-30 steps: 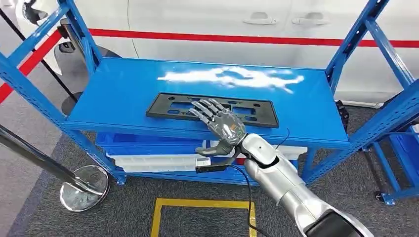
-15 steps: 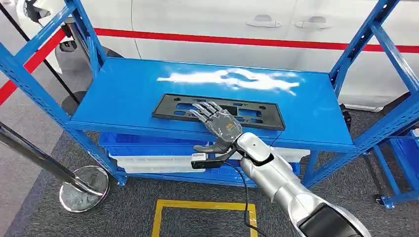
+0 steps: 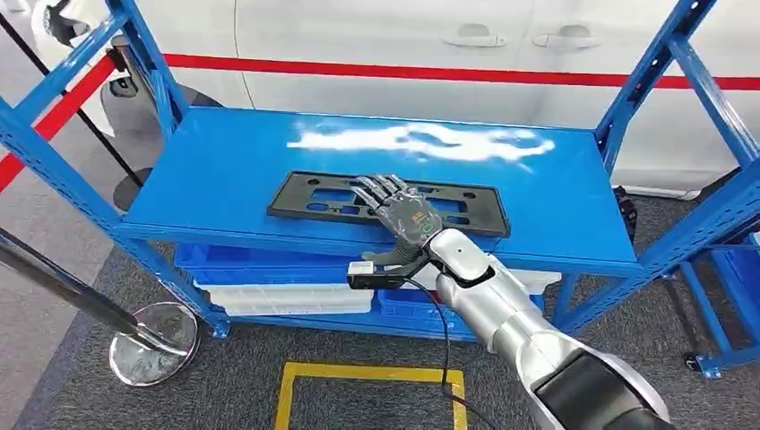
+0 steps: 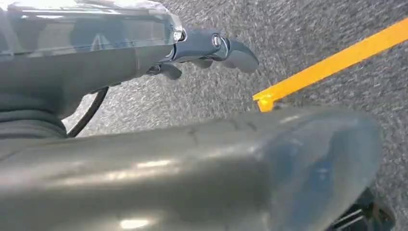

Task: Take the parts from the cabinet and place them on the table.

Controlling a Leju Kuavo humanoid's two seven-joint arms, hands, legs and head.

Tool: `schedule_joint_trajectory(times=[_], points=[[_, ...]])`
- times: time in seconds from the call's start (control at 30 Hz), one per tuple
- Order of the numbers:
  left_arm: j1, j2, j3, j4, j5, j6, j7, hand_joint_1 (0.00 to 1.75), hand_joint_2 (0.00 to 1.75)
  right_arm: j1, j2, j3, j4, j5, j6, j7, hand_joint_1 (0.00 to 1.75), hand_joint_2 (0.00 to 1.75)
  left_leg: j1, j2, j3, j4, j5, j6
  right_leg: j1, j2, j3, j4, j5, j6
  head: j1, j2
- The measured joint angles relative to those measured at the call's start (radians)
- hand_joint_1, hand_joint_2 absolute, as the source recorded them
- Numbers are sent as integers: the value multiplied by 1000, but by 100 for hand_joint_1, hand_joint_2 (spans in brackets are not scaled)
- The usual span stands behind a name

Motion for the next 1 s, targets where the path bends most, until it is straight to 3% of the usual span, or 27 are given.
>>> schedule_joint_trajectory(times=[0.03,0.1,0.13,0.17,0.2,0.23,0.3,0.33,0.43,0.5,0.53,0.6,0.63,0.67,0.7,0.73,0.77,0.8,0.83,0.93,1.0], points=[[0,0,0,0,0,0,0,0,0,-9,5,0,11,11,-8,11,0,175,0,1,-22,48,-33,-2,-1,-1,0,0,-1,-7,-1,0],[-1,0,0,0,3,0,0,0,0,-19,11,0,28,26,-11,24,0,175,3,1,-97,209,-110,-8,2,-1,0,1,-3,-10,0,0],[0,0,0,0,3,0,0,0,0,-19,13,0,37,30,-11,29,0,175,3,1,-134,283,-134,-10,4,-2,0,1,-3,-11,0,0],[1,0,0,0,4,0,0,0,0,-19,14,1,45,44,-12,44,0,175,4,1,-151,311,-129,-11,4,-2,1,2,-4,-11,0,0],[2,0,0,0,6,1,0,0,0,-21,16,6,51,67,-14,66,0,175,4,1,-139,279,-100,-11,5,-2,2,3,-5,-11,0,0],[2,0,0,0,7,1,0,0,0,-24,18,11,56,91,-16,95,0,175,4,1,-107,211,-57,-9,5,-1,3,4,-6,-10,0,0],[0,0,0,0,10,2,0,0,0,-37,23,18,68,122,-22,136,0,175,4,3,-22,31,30,-1,5,0,7,11,-13,-5,0,0],[-1,0,0,0,12,2,-1,0,0,-46,24,21,77,136,-26,151,0,175,-1,3,-2,-1,15,3,13,1,4,16,-18,1,0,0],[-1,0,0,0,16,3,-1,0,0,-59,27,32,95,157,-27,174,0,175,-2,0,-7,-5,16,16,11,0,2,15,-16,13,0,0],[-1,-2,0,0,16,3,-1,0,0,-63,29,32,100,159,-27,176,0,175,4,0,0,-19,25,31,6,1,-1,27,-27,26,0,0],[-2,-2,0,0,16,3,-1,0,0,-67,29,32,103,160,-27,176,0,175,4,1,0,-22,26,34,7,1,-18,62,-54,30,0,0],[-3,-2,0,0,16,3,-1,0,0,-70,29,32,112,167,-27,179,0,175,4,1,0,-21,26,38,3,0,-94,220,-130,38,0,0],[-3,-2,0,0,16,3,-1,0,0,-69,29,34,117,177,-25,185,0,175,4,1,-1,-21,25,39,2,0,-129,287,-152,40,0,0],[-2,-2,0,0,18,3,-1,0,0,-69,29,39,124,193,-17,193,0,175,4,1,0,-20,25,39,0,0,-154,331,-155,43,0,0],[-2,-2,0,0,18,3,-1,0,0,-70,29,44,130,206,2,195,0,175,4,0,0,-19,24,39,-2,0,-152,322,-136,43,0,0],[-2,-2,0,0,21,3,-2,0,0,-72,29,50,137,217,23,195,0,175,4,-1,1,-16,22,38,-3,0,-130,268,-97,42,0,0],[-2,-2,0,0,24,4,-3,0,0,-76,29,52,143,224,39,195,23,175,4,-3,1,-13,20,35,-4,0,-91,181,-47,40,0,0],[-2,-2,0,0,25,4,-3,0,0,-84,32,55,147,227,55,193,117,175,4,-3,2,-11,17,31,-4,0,-46,86,-2,36,0,0],[-1,-2,0,0,27,4,-3,0,0,-94,33,59,155,228,78,190,157,175,1,-3,0,-10,14,27,-2,1,-23,35,-5,32,0,0],[-1,-2,0,0,32,3,-5,0,0,-116,44,73,176,232,182,174,169,175,-1,-2,-1,-13,14,10,6,2,-23,26,-7,18,0,0],[0,-2,0,0,36,3,-6,0,0,-123,48,78,185,230,221,167,168,175,1,-2,-5,-7,6,-2,-3,-1,-17,14,1,3,0,0]])
